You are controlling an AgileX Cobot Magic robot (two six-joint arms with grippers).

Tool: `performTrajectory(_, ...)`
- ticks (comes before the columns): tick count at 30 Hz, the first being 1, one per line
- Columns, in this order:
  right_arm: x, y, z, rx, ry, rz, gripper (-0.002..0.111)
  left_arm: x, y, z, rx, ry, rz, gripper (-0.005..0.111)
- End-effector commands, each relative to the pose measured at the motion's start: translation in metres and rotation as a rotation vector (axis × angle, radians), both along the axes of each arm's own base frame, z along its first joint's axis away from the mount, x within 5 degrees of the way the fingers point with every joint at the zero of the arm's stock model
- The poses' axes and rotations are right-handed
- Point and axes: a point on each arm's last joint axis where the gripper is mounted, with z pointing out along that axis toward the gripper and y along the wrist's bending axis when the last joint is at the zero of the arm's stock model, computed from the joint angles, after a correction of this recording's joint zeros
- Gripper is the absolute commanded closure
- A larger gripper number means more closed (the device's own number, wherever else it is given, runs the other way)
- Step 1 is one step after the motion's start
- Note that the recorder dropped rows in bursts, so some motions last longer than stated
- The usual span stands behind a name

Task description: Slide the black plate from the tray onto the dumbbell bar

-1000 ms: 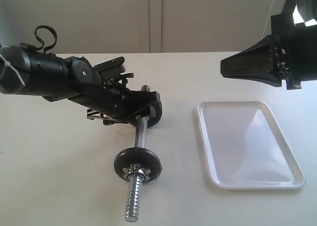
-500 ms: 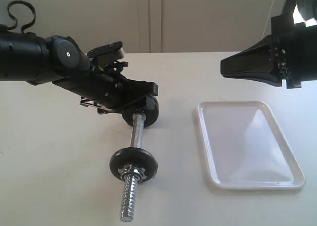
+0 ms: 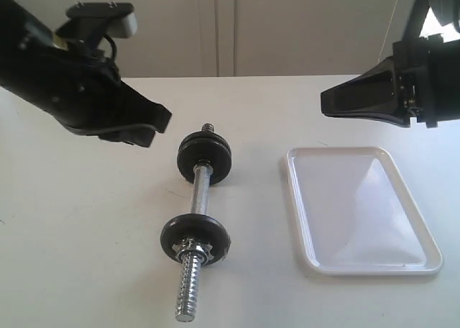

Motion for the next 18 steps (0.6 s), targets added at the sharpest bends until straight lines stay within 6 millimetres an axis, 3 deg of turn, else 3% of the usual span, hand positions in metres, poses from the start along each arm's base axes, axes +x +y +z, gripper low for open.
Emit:
performTrajectory(1, -0.011, 0.002, 0.005, -0.014, -0.083, 0.030, 0.108, -0.030, 0.023, 0.033, -0.012, -0.066, 0.003, 0.107)
performTrajectory(6, -0.052, 0.004, 0.029, -0.088, -0.228, 0.041, 0.108, -0.062, 0.046, 0.060, -0.046, -0.130, 0.001, 0.107)
performTrajectory(11, -0.079, -0.006, 0.037, -0.248, -0.399, -0.141, 0.108, -0.089, 0.065, 0.065, -0.087, -0.179, 0.009, 0.107)
performTrajectory(18, -0.087, -0.008, 0.036, -0.245, -0.412, -0.230, 0.108, -0.116, 0.079, 0.059, -0.118, -0.101, 0.016, 0.107)
